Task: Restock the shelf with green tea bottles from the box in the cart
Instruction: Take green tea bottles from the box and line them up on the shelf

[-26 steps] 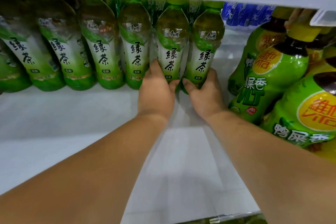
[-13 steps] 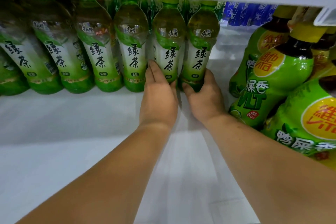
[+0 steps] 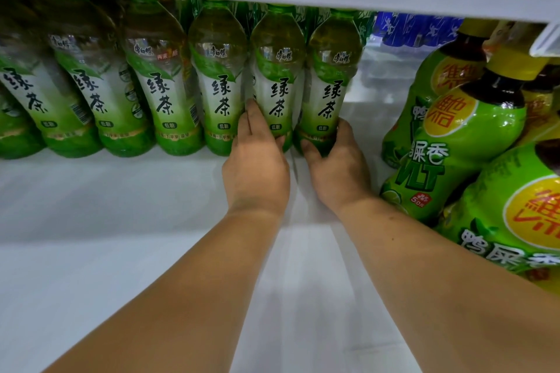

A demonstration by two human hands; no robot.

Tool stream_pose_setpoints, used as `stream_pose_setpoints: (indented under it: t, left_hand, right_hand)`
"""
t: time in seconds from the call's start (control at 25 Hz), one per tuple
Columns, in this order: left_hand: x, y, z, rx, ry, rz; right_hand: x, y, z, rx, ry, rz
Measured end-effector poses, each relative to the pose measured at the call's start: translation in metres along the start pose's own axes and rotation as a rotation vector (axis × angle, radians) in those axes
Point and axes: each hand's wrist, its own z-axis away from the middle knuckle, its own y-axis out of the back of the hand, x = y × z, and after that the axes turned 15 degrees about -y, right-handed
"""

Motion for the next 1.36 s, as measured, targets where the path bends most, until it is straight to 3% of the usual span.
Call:
stream_pose_setpoints:
  t: [0.48,0.72,1.0,1.2,1.36]
  left_hand:
    - [-0.003,0.019,0.012,0.048,0.118,0.377]
    - [-0.012,0.063,0.035,-0.263,0.282,0.418]
    - [-0.011,0.137,0.079,-0.419,0.337,0.496]
    - [0.000,0.182,0.110,-0.540,0.426,0.546]
    - [0.008,0.212,0.147,-0.644,0.528,0.646]
  right_hand:
    - [-0.004,0.003,0.004,-0.013,-0.029,0.029]
    - [-0.013,0.023,0.049,-0.035,-0.178,-0.066]
    - [-0.016,0.061,0.129,-0.195,-0.257,-0.152]
    - [-0.023,0.097,0.187,-0.241,-0.473,-0.197]
    - [-0.032,0.131,0.244,-0.313,-0.568,-0.066]
